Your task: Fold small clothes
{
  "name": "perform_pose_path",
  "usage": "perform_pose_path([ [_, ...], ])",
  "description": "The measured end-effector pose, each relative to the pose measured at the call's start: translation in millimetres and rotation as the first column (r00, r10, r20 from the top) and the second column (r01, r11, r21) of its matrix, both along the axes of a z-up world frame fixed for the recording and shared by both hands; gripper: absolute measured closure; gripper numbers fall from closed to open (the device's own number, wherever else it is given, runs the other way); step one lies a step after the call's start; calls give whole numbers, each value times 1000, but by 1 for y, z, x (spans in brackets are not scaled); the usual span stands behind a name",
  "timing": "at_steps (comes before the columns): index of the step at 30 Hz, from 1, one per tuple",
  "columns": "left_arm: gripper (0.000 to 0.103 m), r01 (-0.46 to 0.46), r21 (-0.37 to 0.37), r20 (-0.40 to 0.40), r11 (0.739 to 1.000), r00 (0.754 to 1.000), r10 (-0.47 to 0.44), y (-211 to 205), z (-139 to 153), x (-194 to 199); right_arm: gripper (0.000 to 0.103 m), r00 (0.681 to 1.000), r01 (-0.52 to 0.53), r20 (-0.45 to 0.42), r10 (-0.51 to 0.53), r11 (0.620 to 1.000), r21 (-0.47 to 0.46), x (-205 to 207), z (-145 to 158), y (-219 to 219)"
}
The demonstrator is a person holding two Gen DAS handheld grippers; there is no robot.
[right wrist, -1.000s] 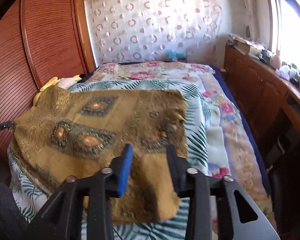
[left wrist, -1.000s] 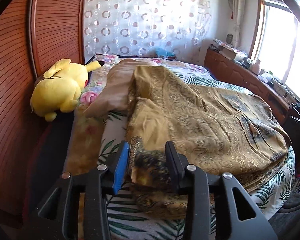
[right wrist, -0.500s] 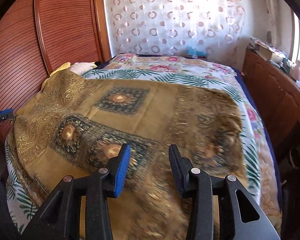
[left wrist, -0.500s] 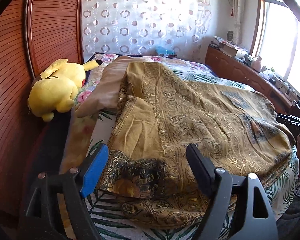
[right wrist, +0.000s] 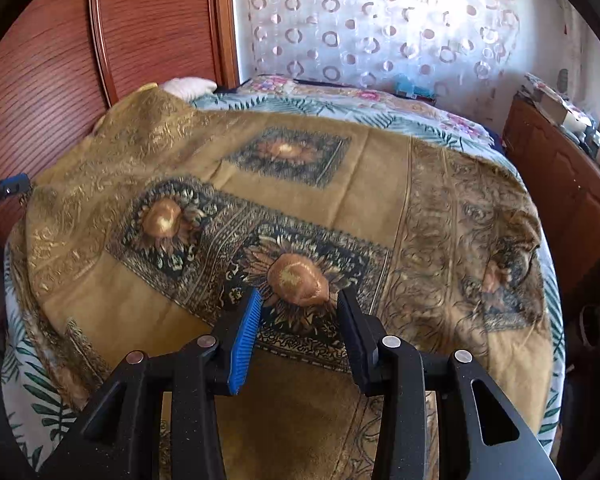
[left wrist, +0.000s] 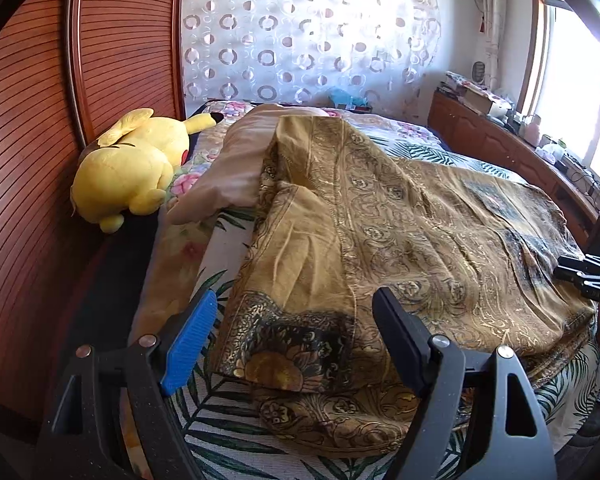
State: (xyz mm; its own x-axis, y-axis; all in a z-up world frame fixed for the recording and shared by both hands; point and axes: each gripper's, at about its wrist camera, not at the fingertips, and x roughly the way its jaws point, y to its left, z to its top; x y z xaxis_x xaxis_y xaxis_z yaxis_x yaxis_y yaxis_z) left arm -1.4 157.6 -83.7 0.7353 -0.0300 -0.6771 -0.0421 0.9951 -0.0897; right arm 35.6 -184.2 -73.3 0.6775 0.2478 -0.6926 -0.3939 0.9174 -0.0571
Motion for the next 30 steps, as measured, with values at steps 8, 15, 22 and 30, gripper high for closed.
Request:
perform_pose_path([
  [8, 22, -22, 9, -9, 1000, 1000, 22, 6, -4, -1, 56, 1000, -7, 30, 8, 1000, -22, -24, -7, 12],
  [15, 22, -58, 8, -29, 998, 998, 58, 18, -11, -7, 42, 998, 26, 63, -27, 1000, 8, -40, -14, 4],
  [22, 33, -50, -58, -68, 997, 997, 46, 24, -31, -11, 39, 997, 34, 65, -34, 999, 2, -41, -12, 2],
  [30, 44, -34, -96, -82, 995, 996, 26, 19, -35, -9, 37, 998, 25, 58, -25, 1000, 0, -36, -10, 0],
])
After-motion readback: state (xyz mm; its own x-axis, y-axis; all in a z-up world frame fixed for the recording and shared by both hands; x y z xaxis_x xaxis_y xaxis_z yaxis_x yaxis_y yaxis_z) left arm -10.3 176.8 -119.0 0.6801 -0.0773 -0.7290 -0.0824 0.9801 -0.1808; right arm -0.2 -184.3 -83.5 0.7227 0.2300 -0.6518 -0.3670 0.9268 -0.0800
